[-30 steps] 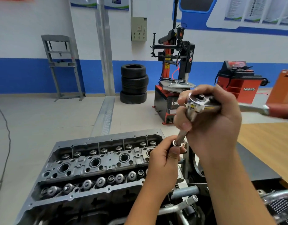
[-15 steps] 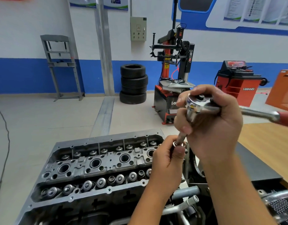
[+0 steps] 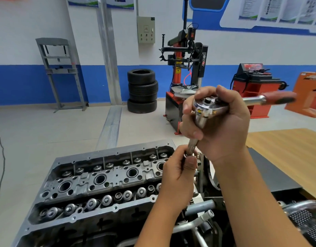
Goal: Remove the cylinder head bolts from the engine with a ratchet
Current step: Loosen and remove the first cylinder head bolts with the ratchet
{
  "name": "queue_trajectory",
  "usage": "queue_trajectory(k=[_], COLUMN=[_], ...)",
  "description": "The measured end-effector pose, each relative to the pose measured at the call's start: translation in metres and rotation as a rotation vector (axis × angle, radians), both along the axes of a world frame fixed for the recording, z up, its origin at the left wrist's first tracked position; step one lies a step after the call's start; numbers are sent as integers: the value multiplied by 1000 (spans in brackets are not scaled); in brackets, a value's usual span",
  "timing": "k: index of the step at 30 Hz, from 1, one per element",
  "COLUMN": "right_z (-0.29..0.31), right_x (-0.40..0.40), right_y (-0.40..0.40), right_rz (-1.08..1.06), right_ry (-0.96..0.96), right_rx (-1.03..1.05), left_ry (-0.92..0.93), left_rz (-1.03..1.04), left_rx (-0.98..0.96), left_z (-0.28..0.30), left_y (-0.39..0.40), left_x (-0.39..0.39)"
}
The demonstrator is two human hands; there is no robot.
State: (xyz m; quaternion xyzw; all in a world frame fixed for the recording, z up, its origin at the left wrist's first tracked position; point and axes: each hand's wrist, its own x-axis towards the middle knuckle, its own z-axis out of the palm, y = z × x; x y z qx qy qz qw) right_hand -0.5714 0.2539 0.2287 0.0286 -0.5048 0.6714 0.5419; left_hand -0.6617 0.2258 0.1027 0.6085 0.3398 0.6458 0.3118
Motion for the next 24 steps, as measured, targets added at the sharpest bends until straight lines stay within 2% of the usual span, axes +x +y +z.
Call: queue_trajectory(k=[5, 7, 9, 11, 14, 17, 19, 22, 24], right_z=[-23, -19, -6, 8, 14, 5, -7, -18, -14], right_x=[-10, -14, -13, -11, -12, -13, -14, -14, -11], right_y=[-23, -19, -7, 5, 16, 13, 4, -6, 0], right_rz=[-552, -674, -572, -290, 52, 105, -68, -534, -733], right_ry=[35, -11, -110, -185, -107, 0, 14, 28, 4], right_rx=[166, 213, 221, 148, -19, 10, 130, 346, 448], left_ry=[-15, -22, -41, -74, -78, -57, -41, -43, -18], left_rz=[44, 19, -52, -115, -82, -2, 29, 8, -12], left_rx=[1, -18, -52, -90, -79, -22, 5, -7, -40], left_z=[-2, -2, -2, -1, 2, 0, -2, 0, 3], left_y=[4, 5, 6, 7, 7, 5, 3, 3, 4], left_x=[4, 2, -3, -9, -10, -4, -3, -2, -2])
